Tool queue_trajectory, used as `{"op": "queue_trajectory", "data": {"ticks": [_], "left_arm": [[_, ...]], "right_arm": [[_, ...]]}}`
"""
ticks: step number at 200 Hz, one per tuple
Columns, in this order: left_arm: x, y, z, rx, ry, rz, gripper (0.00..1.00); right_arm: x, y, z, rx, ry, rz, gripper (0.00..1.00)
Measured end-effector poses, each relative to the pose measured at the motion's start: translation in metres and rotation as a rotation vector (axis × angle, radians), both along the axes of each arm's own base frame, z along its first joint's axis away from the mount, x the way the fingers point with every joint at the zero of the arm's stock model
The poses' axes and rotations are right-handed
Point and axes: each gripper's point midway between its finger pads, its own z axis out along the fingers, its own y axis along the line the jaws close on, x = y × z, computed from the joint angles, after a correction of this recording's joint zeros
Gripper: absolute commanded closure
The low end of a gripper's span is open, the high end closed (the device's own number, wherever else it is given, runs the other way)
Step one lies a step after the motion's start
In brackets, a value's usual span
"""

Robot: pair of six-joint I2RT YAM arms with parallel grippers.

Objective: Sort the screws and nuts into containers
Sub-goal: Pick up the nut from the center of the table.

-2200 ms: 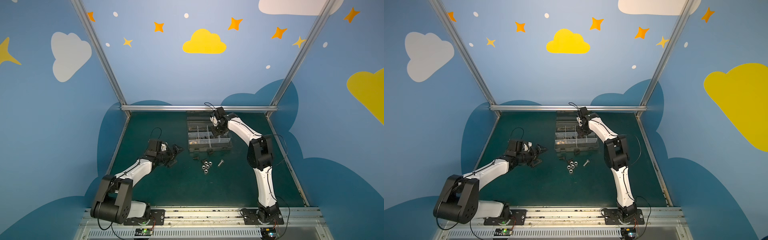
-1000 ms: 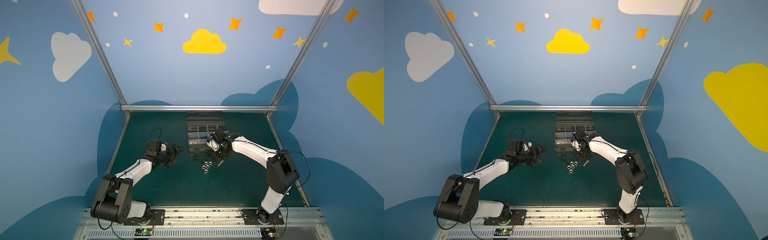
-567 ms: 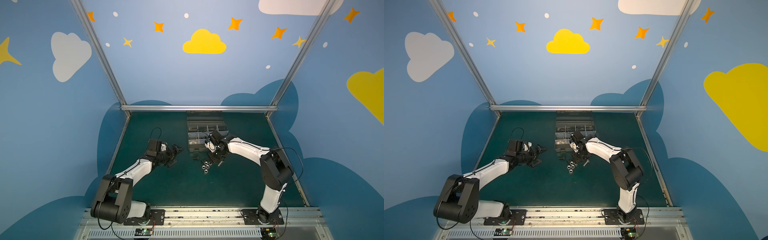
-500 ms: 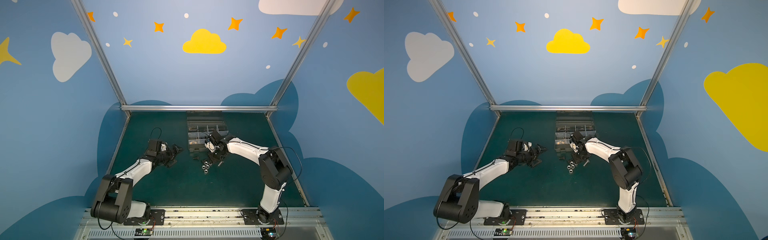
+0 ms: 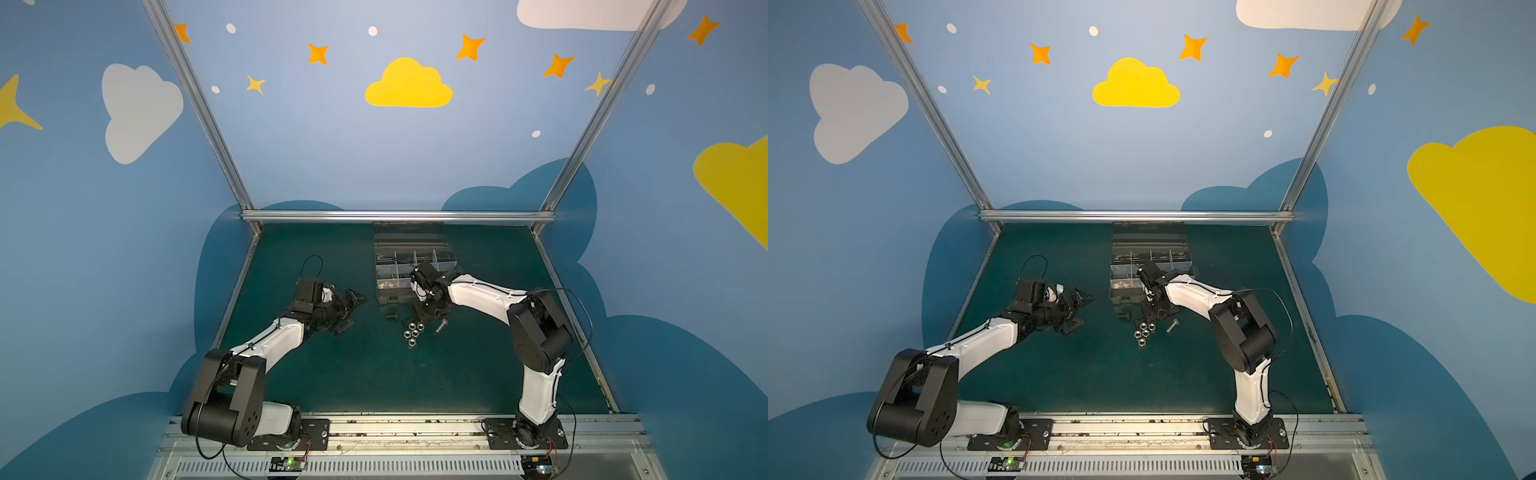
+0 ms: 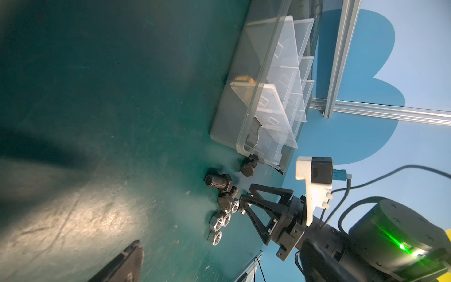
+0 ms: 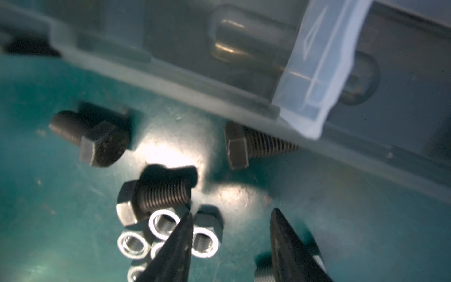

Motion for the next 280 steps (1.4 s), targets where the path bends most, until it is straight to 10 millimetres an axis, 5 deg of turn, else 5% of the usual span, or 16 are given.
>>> {"op": "queue_trajectory", "data": {"ticks": [280], "left_arm": [[0.000, 0.002, -0.002, 0.002, 0.006, 0.006, 0.00]], "right_arm": [[-0.020, 0.010, -0.015, -0.101, -0.041, -0.013, 0.54]]}}
